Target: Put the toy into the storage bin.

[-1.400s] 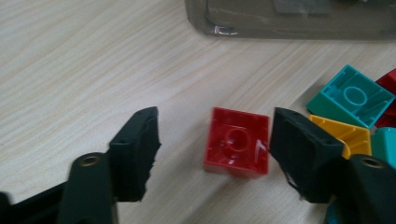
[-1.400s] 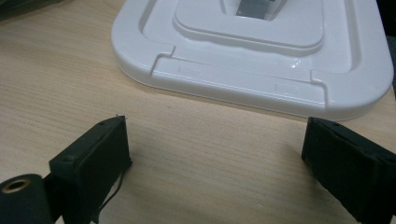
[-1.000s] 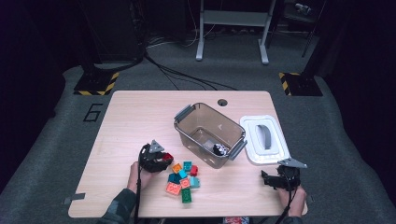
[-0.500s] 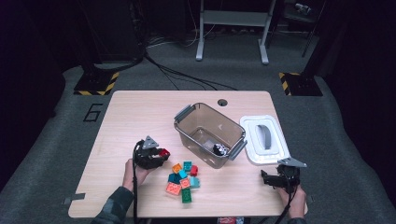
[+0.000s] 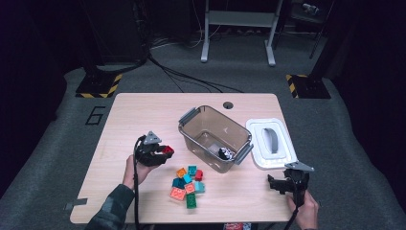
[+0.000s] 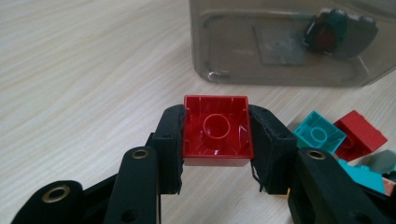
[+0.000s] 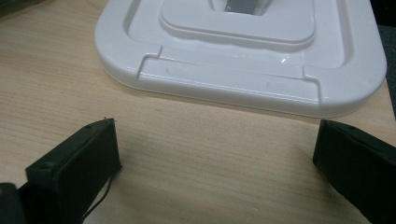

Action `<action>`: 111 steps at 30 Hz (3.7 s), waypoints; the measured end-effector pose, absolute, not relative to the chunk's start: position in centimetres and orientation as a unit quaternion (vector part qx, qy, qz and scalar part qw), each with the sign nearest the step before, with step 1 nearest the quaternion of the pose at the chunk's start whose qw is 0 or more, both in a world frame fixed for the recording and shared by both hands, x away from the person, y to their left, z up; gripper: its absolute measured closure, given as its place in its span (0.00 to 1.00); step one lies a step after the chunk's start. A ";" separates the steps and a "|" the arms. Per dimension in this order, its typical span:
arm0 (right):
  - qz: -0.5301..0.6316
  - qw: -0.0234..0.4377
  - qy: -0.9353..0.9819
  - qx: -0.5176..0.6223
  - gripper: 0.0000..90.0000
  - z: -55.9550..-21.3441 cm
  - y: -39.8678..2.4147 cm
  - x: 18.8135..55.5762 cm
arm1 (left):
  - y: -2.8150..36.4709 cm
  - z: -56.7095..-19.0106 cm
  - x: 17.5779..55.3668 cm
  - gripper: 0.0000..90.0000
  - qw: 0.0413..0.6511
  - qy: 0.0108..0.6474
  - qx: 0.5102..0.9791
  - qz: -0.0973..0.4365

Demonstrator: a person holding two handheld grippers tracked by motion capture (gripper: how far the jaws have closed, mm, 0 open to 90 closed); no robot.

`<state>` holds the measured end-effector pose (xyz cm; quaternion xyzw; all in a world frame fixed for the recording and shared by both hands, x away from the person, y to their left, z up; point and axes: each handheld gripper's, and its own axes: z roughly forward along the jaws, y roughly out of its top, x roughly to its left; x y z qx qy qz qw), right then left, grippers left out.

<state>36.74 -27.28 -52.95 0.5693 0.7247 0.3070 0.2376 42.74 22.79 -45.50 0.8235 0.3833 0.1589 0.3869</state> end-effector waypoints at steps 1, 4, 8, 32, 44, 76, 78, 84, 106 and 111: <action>0.307 0.238 0.725 0.569 0.00 -52.9 -27.3 36.7 | 22.8 -45.2 42.8 0.66 0.385 0.381 0.825 0.159; 0.308 0.238 0.725 0.569 0.00 -53.0 -27.3 36.7 | 22.7 -44.3 42.9 0.66 0.386 0.379 0.825 0.162; 0.308 0.240 0.725 0.567 0.00 -53.0 -27.4 36.7 | 22.4 -43.0 43.1 0.66 0.384 0.372 0.828 0.167; 0.306 0.242 0.721 0.573 0.00 -53.0 -27.3 36.6 | 19.9 -36.3 45.2 0.66 0.398 0.344 0.828 0.196; 0.306 0.242 0.722 0.572 0.00 -53.0 -27.3 36.6 | 16.8 -35.7 47.5 0.66 0.379 0.330 0.843 0.194; 0.306 0.242 0.722 0.571 0.00 -53.0 -27.3 36.6 | 14.3 -39.9 48.8 0.63 0.343 0.341 0.862 0.149; 0.306 0.242 0.722 0.571 0.00 -53.0 -27.3 36.6 | 14.5 -39.8 48.6 0.63 0.346 0.342 0.861 0.148; 0.306 0.242 0.722 0.571 0.00 -53.0 -27.3 36.7 | 14.9 -39.2 47.8 0.48 0.351 0.347 0.856 0.157; 0.306 0.242 0.723 0.571 0.00 -53.0 -27.3 36.7 | 20.2 -41.5 41.2 0.09 0.365 0.366 0.834 0.191; 0.306 0.242 0.722 0.571 0.00 -53.0 -27.3 36.7 | 20.4 -44.3 40.4 0.07 0.346 0.372 0.845 0.169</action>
